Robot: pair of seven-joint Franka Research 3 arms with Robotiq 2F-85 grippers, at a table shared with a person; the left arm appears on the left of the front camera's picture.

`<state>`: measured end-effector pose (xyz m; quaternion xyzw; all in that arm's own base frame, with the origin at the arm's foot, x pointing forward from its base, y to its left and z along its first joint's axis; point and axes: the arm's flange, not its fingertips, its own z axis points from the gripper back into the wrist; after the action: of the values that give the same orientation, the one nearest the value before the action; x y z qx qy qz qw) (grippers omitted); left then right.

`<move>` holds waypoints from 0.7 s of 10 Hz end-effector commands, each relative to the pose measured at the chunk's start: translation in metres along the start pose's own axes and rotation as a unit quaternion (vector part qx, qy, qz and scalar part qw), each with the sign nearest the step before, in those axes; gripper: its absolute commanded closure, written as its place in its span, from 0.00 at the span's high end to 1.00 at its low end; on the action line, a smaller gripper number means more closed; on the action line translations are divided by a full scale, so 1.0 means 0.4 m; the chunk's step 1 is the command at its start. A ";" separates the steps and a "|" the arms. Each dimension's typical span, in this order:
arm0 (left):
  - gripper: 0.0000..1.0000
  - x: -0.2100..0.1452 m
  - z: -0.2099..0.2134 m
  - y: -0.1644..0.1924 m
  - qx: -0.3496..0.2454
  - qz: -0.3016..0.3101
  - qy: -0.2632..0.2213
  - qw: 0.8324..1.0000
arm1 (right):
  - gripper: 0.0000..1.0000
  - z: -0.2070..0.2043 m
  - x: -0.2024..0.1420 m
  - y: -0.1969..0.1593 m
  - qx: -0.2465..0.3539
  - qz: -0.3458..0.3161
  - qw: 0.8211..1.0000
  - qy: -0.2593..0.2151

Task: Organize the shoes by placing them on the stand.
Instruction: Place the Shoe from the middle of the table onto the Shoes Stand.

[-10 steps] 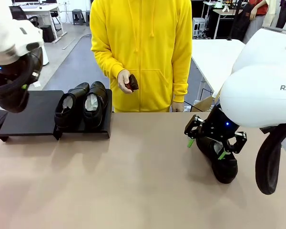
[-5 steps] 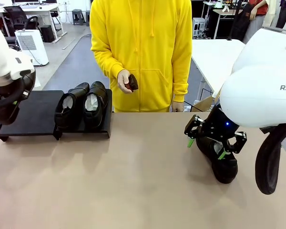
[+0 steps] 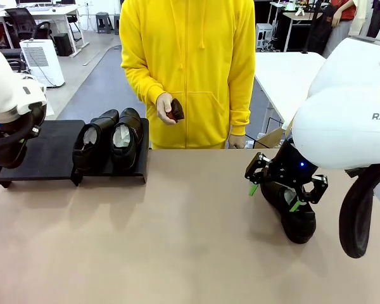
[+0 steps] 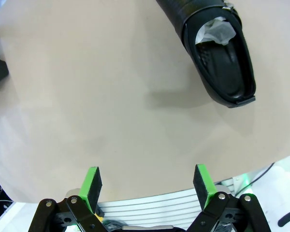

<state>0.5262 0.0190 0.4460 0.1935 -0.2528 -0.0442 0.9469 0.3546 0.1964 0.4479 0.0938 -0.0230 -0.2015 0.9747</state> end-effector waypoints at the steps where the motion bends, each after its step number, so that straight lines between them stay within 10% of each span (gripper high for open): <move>1: 0.00 0.005 -0.021 -0.011 0.017 0.018 -0.010 1.000 | 1.00 0.003 0.009 0.006 0.012 0.008 1.000 0.001; 7: 0.00 0.003 -0.083 -0.033 0.027 0.037 -0.002 0.999 | 1.00 0.003 0.009 0.006 0.012 0.008 1.000 0.001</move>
<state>0.5392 0.0213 0.4165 0.1977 -0.2466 -0.0073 0.9487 0.3546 0.1964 0.4479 0.0938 -0.0230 -0.2015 0.9747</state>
